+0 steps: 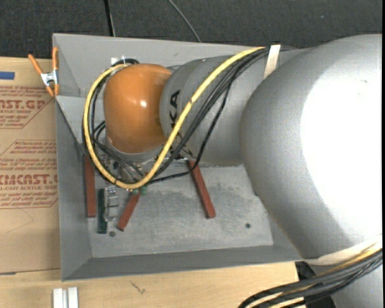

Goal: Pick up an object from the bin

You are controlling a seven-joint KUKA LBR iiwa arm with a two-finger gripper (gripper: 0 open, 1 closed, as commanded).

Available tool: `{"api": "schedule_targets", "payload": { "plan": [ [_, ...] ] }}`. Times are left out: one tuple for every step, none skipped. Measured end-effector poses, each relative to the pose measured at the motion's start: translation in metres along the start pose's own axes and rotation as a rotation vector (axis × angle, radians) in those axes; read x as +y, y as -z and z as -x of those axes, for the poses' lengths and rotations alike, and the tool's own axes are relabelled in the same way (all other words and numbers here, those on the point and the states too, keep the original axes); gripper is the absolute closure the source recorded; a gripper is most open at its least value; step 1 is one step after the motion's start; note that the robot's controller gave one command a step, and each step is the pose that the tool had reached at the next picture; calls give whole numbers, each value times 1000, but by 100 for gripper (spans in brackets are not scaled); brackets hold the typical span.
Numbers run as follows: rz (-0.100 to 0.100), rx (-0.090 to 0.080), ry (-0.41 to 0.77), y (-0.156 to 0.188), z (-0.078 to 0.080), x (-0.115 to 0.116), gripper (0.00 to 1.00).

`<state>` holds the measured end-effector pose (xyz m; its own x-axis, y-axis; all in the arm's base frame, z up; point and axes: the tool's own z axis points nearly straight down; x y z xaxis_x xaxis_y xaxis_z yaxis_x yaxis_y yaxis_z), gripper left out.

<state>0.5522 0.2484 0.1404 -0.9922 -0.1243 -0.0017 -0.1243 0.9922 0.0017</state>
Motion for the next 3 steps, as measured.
{"api": "schedule_targets", "payload": {
  "plan": [
    [1,-7,45,-38,-16,-5,0],
    [-1,1,24,-71,-28,-65,100],
    [-1,1,24,-71,-28,-65,100]
  ]
}}
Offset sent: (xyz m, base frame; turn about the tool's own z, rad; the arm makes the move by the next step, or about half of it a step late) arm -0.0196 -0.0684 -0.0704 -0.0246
